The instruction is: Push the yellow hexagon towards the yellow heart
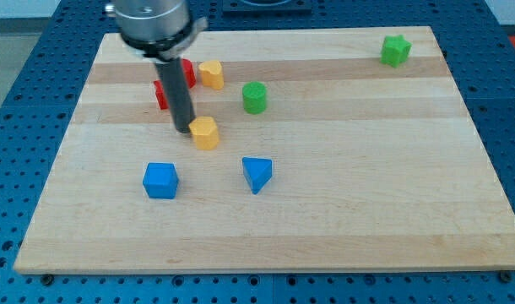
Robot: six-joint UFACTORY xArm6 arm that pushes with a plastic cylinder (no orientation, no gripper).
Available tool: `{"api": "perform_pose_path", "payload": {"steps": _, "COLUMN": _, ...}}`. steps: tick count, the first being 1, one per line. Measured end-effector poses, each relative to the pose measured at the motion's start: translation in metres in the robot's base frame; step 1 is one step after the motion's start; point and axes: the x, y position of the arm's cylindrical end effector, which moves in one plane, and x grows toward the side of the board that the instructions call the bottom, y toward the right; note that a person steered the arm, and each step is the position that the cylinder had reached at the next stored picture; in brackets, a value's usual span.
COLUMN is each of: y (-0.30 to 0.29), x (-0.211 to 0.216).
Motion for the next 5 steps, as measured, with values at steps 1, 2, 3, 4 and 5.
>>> {"api": "perform_pose_path", "payload": {"steps": 1, "y": 0.016, "x": 0.000}}
{"api": "perform_pose_path", "payload": {"steps": 2, "y": 0.017, "x": 0.000}}
{"api": "perform_pose_path", "payload": {"steps": 3, "y": 0.003, "x": 0.000}}
{"api": "perform_pose_path", "payload": {"steps": 4, "y": -0.011, "x": 0.022}}
{"api": "perform_pose_path", "payload": {"steps": 5, "y": 0.004, "x": 0.074}}
